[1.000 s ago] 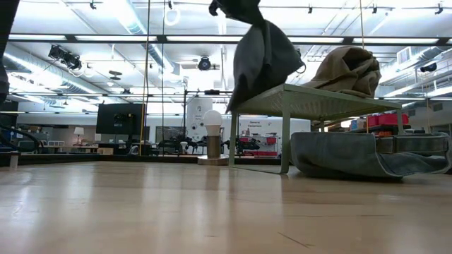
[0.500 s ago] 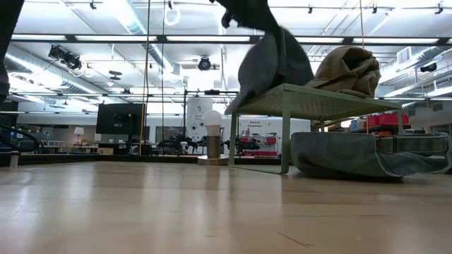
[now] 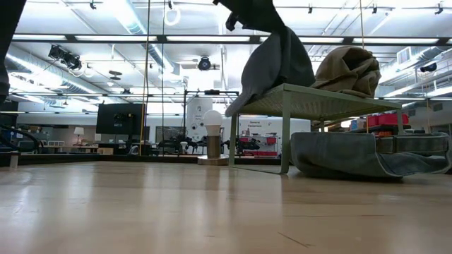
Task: Stack caps on shelf
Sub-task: Put the left black cap on the shelf
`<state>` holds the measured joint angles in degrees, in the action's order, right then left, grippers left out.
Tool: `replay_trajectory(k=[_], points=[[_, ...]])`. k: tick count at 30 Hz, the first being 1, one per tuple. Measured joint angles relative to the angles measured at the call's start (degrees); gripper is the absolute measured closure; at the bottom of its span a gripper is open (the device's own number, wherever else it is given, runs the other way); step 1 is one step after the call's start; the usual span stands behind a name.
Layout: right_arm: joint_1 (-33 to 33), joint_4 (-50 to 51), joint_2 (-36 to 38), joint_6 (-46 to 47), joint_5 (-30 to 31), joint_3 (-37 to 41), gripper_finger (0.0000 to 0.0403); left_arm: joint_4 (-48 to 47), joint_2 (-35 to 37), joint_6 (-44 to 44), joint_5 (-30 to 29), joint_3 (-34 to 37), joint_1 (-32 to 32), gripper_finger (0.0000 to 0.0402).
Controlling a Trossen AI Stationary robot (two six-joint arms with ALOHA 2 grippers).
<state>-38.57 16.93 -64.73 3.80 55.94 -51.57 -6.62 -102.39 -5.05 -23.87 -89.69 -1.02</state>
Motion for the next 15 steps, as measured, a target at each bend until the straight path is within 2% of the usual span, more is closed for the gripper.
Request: replay_trajectory(k=[3, 15], points=[[0.0, -0.64, 0.0, -0.06, 0.02, 0.0, 0.0399, 0.0, 0.0, 0.05, 2.22, 0.0, 0.04, 0.0326], [0.01, -0.66, 0.0, -0.14, -0.07, 0.0, 0.0399, -0.63, 0.0, 1.72, 3.53, 0.0, 0.13, 0.0322]])
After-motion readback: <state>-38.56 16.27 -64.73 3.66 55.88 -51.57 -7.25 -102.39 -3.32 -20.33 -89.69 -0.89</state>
